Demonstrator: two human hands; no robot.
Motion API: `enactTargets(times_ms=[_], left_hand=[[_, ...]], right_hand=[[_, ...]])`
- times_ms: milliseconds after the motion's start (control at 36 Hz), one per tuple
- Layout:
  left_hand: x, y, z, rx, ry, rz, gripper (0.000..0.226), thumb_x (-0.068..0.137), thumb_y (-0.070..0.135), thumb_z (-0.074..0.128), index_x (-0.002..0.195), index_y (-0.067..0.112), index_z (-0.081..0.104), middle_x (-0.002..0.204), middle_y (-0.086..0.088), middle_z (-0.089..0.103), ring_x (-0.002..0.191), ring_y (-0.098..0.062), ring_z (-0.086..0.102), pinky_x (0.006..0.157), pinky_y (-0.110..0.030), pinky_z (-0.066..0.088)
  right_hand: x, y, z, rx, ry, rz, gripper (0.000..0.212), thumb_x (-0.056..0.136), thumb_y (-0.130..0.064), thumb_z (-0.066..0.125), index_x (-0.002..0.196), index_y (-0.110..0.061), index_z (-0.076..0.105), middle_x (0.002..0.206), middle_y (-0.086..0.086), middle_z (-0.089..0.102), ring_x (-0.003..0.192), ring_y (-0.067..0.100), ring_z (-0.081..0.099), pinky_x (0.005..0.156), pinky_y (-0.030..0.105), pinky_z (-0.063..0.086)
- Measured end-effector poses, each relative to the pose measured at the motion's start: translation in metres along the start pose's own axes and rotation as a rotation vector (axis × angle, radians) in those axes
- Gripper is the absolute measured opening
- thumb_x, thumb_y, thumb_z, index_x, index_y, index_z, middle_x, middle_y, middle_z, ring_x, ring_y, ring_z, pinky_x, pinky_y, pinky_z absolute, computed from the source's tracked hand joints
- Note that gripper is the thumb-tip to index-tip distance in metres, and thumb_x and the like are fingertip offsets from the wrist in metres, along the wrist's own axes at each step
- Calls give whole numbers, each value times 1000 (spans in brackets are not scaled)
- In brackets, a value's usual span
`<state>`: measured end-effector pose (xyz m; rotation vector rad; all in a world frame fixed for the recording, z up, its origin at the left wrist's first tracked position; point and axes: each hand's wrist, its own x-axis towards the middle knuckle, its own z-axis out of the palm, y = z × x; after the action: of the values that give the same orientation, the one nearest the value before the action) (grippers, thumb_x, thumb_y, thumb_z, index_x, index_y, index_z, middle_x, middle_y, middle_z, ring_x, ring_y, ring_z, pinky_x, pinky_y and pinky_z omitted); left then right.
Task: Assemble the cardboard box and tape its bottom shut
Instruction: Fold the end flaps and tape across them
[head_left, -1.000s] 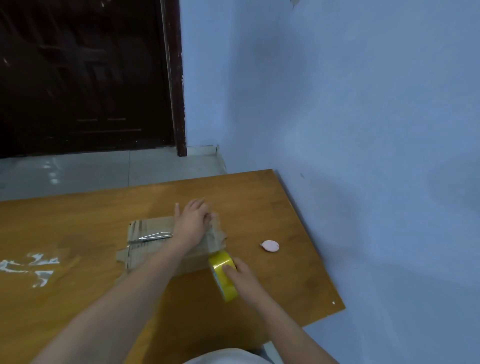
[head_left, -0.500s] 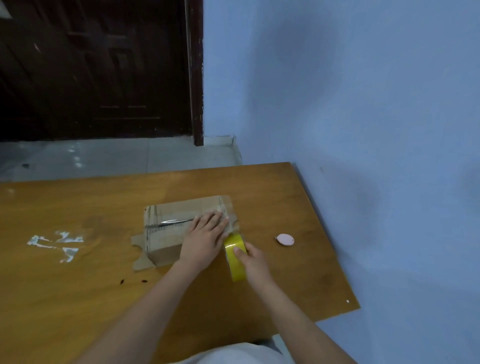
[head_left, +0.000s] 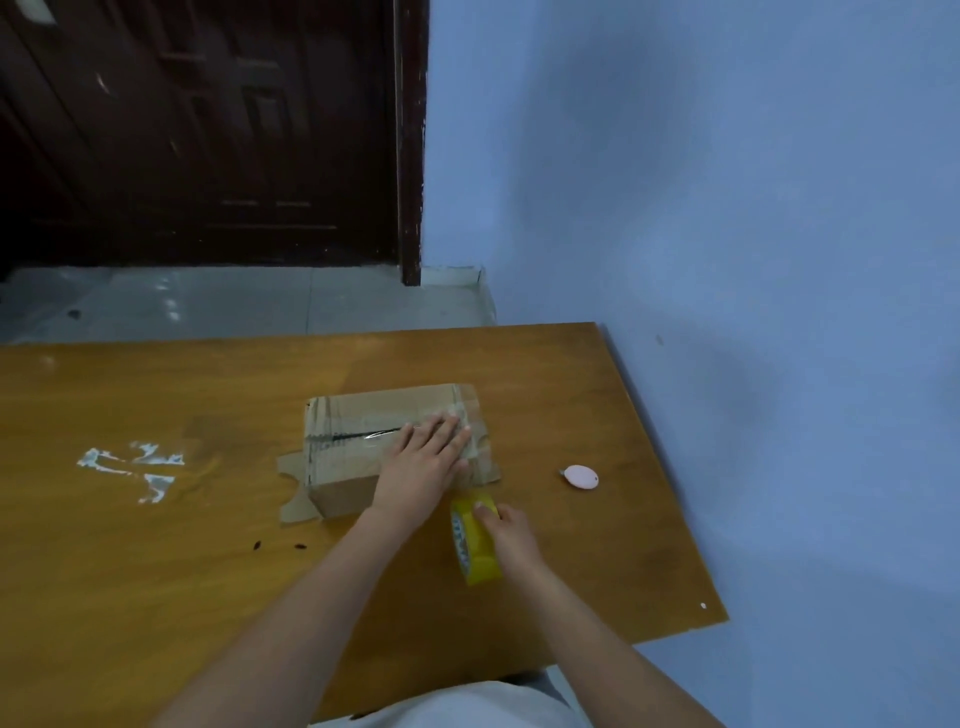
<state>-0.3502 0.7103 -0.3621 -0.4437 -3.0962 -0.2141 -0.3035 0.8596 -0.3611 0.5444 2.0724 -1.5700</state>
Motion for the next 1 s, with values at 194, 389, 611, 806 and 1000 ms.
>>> enactTargets(times_ms=[194, 389, 611, 806, 1000], left_hand=[[-4, 2, -2, -75, 48, 2, 51, 98, 46, 37, 145, 26, 35, 154, 3, 28, 144, -17, 21, 116, -40, 14], [-5, 2, -1, -47, 36, -8, 58, 97, 54, 28, 148, 28, 26, 157, 5, 19, 145, -14, 12, 116, -37, 8], [-4, 2, -2, -58, 39, -8, 56, 97, 52, 33, 147, 28, 29, 156, 5, 22, 145, -15, 15, 116, -37, 10], [-4, 1, -4, -68, 15, -15, 55, 98, 52, 28, 148, 30, 26, 157, 8, 18, 145, -12, 12, 116, -36, 8], [-5, 3, -7, -118, 8, -36, 47, 101, 44, 26, 146, 32, 30, 156, 10, 21, 145, -11, 13, 116, -35, 9]], right_hand=[[-13, 15, -3, -60, -42, -89, 30, 94, -40, 49, 90, -12, 61, 82, 8, 64, 72, 14, 65, 70, 32, 52], [-23, 33, -11, -67, -21, -136, 23, 93, -39, 54, 93, -18, 64, 86, 1, 67, 81, 16, 62, 72, 30, 47], [-17, 24, -4, -166, 75, -107, 35, 91, -45, 54, 73, -15, 61, 70, 3, 60, 64, 16, 55, 60, 29, 39], [-16, 31, 4, -316, 151, -47, 41, 93, -52, 46, 82, -16, 63, 85, 7, 68, 79, 23, 64, 69, 33, 46], [-15, 26, 9, -510, 241, 45, 52, 93, -56, 41, 97, -10, 65, 100, 12, 69, 95, 29, 63, 66, 29, 39]])
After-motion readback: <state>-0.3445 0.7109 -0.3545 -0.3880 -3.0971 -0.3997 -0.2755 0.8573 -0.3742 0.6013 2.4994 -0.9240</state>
